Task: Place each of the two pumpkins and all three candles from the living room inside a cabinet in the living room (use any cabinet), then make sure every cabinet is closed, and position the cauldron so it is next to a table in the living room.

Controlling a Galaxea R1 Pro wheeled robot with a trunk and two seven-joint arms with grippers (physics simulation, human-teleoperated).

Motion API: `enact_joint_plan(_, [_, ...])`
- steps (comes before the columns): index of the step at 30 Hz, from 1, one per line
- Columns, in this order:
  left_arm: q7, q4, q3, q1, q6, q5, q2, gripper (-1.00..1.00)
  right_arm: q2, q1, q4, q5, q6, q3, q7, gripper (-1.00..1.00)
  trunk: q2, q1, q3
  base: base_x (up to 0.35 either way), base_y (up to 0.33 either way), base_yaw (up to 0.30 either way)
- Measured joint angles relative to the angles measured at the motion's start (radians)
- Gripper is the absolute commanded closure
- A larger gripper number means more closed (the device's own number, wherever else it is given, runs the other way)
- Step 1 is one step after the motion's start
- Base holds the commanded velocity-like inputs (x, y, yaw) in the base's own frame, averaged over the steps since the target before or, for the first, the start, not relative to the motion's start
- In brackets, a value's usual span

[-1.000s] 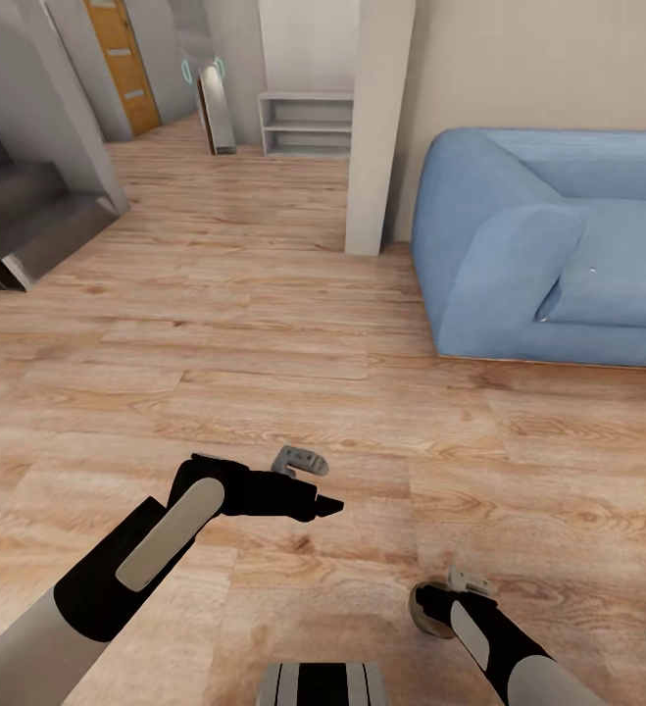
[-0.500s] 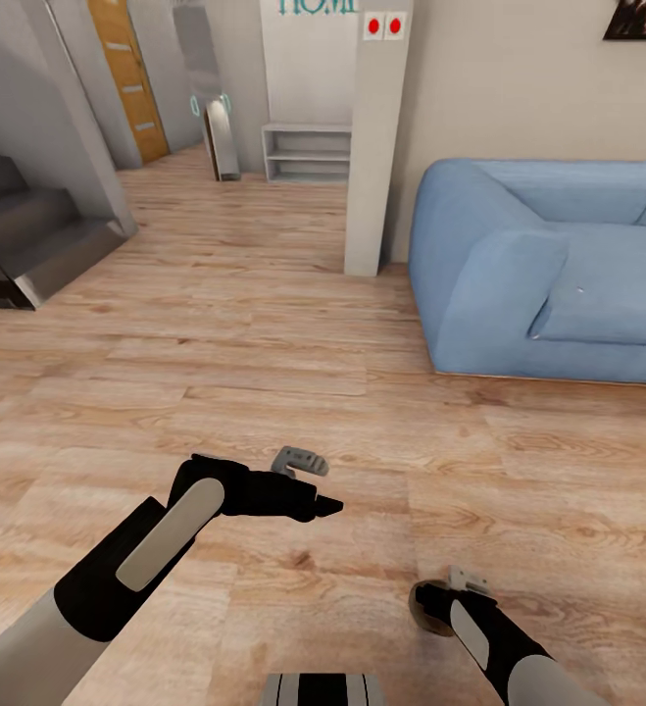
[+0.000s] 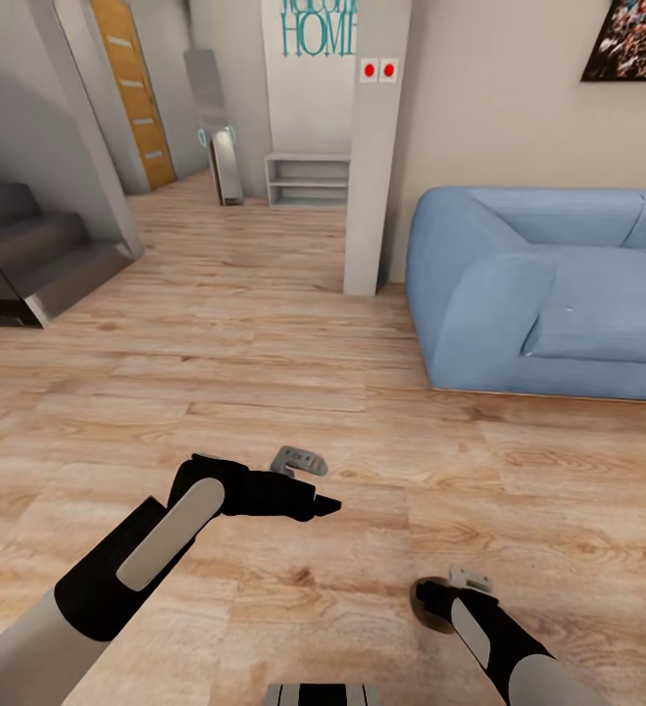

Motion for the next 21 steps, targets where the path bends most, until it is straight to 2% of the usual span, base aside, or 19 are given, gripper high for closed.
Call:
enact_joint_plan(8, [0.004,0.002,0.001,0.0,0.0,0.0,0.0,-1.0,-0.001,0.002,-0.013,-0.002,0.002,-0.001,0.008,1.0,0.002,-0.004,0.031,0.0,0.0,0.0])
enact_joint_plan(17, [0.214,0.005,0.0,0.0,0.0,0.0,-0.01,-1.0,-0.01,0.009,-0.042,-0.006,0.002,-0.008,0.01,1.0,0.004,-0.008,0.066,0.0,0.0,0.0])
enact_joint_plan(21, [0.271,0.006,0.0,0.0,0.0,0.0,-0.012,-1.0,-0.011,0.009,-0.043,-0.007,0.002,-0.008,0.01,1.0,0.005,-0.009,0.081,0.0,0.0,0.0])
